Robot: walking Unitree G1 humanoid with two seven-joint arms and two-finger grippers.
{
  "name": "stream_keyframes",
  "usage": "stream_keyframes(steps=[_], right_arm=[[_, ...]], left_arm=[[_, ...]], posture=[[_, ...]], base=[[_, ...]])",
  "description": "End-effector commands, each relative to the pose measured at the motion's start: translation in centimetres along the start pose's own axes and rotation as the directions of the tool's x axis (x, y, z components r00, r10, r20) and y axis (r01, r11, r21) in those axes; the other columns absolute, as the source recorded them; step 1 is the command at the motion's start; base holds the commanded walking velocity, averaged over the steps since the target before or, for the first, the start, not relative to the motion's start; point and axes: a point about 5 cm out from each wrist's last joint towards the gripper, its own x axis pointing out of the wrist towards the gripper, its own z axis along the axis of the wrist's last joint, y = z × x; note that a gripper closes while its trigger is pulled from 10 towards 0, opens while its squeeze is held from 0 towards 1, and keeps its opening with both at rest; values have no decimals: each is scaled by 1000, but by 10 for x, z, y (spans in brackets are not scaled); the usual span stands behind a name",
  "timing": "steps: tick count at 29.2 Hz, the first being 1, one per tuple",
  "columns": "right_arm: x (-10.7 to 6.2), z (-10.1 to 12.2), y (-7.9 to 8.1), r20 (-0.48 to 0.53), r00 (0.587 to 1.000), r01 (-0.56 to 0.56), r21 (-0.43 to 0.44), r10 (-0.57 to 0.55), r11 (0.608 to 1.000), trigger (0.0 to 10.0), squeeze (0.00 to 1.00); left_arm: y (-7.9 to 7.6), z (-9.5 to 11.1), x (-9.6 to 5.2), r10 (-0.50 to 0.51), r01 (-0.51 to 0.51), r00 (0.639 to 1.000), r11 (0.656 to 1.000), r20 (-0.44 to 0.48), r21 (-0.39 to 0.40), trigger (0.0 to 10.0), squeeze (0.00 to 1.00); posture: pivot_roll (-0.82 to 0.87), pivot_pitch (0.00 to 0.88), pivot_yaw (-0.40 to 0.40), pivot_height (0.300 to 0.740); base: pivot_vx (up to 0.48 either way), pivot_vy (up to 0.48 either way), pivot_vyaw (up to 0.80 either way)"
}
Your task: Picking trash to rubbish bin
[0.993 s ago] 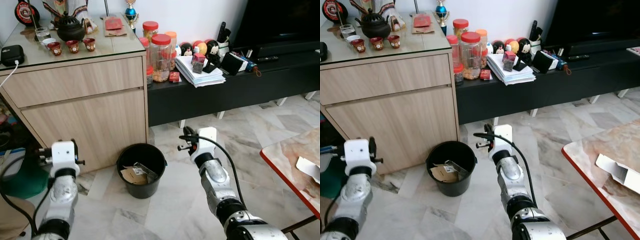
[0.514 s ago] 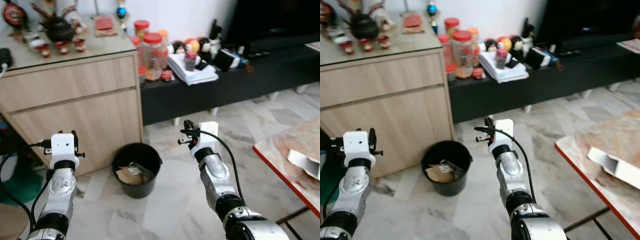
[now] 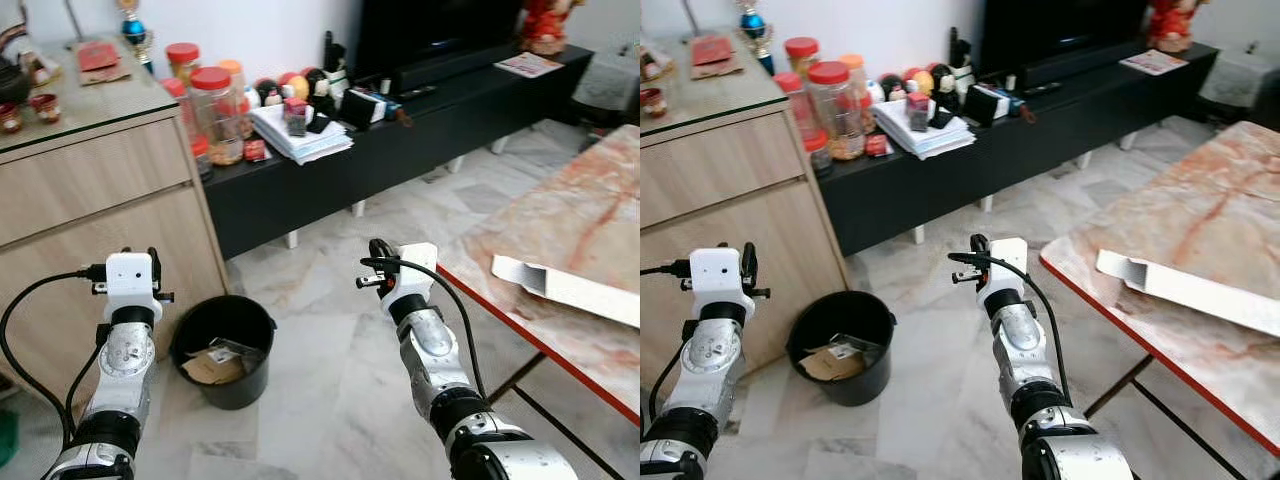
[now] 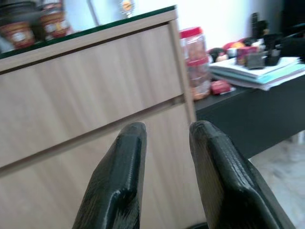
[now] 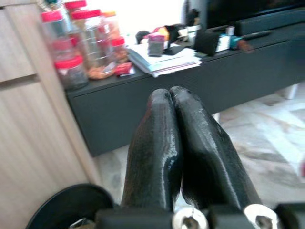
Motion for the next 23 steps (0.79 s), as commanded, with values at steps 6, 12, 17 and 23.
stream_keyframes(steps=[6, 12, 17, 23], right_arm=[[8, 16, 1, 64, 998, -6, -26, 7, 1000, 10000, 0], [9, 17, 3, 73, 997, -7, -24, 9, 1000, 10000, 0], [10, 20, 3, 87, 996, -10, -35, 13, 999, 10000, 0], [11, 21, 4, 91, 996, -10, -32, 13, 999, 10000, 0]], left_arm=[[0, 6, 7, -3, 3, 1000, 1000, 13, 14, 10000, 0], [1, 8, 8, 2, -3, 1000, 1000, 21, 21, 10000, 0], [3, 10, 9, 12, -12, 1000, 1000, 26, 26, 10000, 0], [3, 9, 9, 7, -8, 1000, 1000, 20, 14, 10000, 0]], posture=[[65, 0, -17, 740], [73, 0, -21, 740], [70, 0, -21, 740], [73, 0, -28, 740]], base=[[0, 0, -788], [0, 0, -790], [0, -145, -800], [0, -40, -800]])
